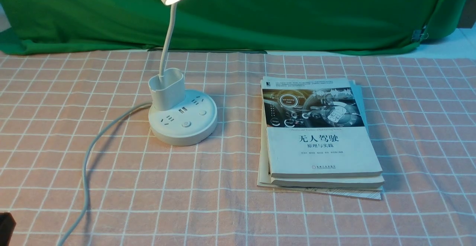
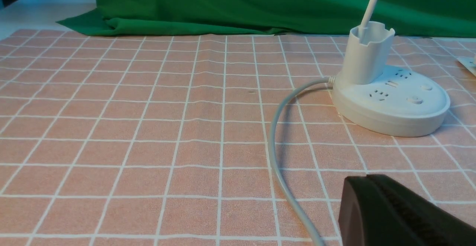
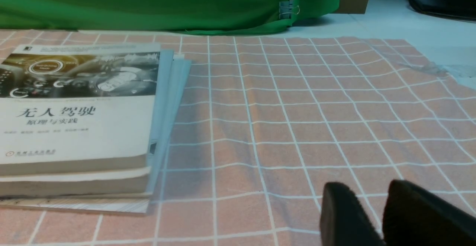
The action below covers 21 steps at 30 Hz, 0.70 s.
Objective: Turn on the table lamp on the pink coffee tablecloth with your hand.
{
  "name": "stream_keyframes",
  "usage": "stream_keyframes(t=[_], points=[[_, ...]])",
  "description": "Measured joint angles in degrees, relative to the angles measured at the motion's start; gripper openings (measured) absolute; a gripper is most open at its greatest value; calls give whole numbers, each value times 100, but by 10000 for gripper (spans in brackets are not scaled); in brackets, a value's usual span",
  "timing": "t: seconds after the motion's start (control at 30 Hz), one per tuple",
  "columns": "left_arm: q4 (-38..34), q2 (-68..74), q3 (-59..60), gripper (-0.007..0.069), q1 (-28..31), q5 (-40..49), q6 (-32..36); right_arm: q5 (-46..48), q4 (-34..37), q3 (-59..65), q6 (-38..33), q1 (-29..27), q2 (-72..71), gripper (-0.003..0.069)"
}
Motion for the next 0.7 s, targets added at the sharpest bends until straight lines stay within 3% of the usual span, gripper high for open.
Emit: stream_keyframes(t=[0.7], points=[[0,0,0,1,0,-5,145,4,0,0,0,0,0,239]])
